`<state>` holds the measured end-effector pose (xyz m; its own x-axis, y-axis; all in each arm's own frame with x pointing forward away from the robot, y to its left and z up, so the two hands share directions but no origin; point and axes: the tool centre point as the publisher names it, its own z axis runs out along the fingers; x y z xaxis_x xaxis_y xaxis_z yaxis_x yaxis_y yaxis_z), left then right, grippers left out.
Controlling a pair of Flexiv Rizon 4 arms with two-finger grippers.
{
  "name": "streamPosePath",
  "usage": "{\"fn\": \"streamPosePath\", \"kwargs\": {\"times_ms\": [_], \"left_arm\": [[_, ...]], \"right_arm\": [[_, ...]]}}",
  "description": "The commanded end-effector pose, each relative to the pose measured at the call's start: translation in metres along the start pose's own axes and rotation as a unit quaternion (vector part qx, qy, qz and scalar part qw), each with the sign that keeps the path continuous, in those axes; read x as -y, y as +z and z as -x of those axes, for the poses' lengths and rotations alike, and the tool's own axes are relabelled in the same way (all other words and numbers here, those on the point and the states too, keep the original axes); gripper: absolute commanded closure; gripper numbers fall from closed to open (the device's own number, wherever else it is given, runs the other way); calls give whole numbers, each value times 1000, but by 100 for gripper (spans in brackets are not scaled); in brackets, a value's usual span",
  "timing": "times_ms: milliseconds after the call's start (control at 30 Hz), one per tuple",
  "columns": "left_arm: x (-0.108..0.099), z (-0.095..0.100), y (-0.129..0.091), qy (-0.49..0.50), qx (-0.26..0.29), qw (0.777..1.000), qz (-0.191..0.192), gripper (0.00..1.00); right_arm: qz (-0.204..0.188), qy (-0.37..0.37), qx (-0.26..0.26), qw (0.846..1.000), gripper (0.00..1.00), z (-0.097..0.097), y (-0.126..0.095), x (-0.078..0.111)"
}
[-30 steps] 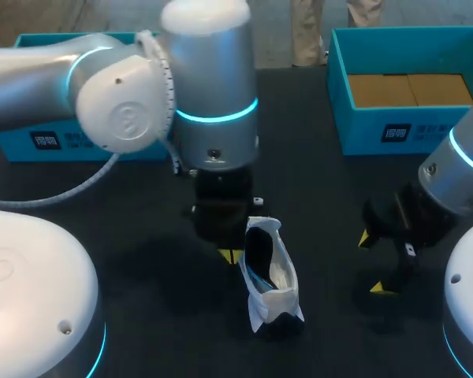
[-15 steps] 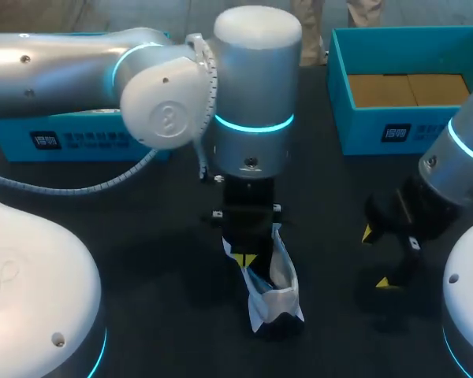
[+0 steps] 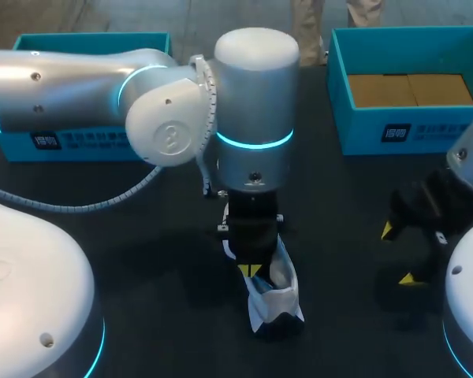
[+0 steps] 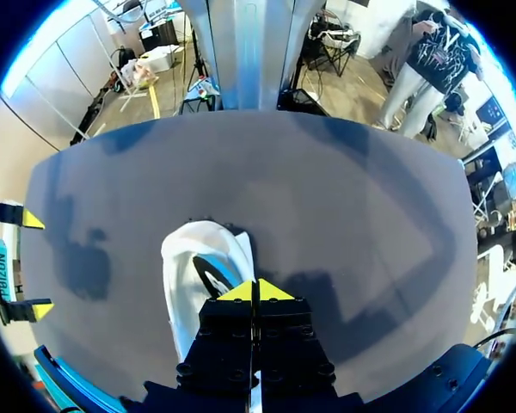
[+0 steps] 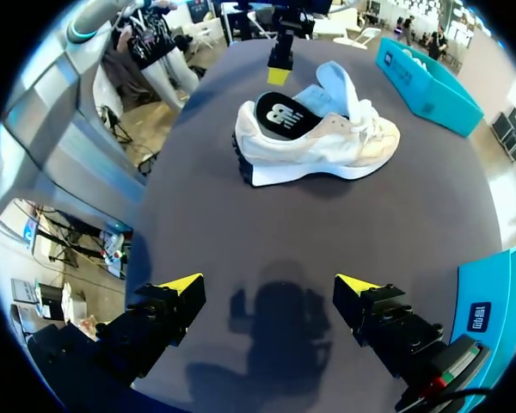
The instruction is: Take the shoe out of the shoebox, open the shoe tongue, remove and reinsert the insole, then place the shoe into the shoebox
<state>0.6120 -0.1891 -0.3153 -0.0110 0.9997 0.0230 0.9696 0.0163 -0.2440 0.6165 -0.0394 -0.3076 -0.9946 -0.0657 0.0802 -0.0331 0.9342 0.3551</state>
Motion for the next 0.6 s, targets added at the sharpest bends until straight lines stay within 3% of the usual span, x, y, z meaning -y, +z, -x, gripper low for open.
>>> {"fn": "streamPosePath", "kwargs": {"times_ms": [33, 600], "left_arm": [[-4, 1, 4, 0, 5, 1000, -2, 100], [-8, 10, 29, -15, 9, 1000, -12, 100]], "right_arm": [[-1, -1, 4, 1000, 0, -5, -2, 0], [-1, -1, 4, 1000, 0, -5, -2, 0]]}}
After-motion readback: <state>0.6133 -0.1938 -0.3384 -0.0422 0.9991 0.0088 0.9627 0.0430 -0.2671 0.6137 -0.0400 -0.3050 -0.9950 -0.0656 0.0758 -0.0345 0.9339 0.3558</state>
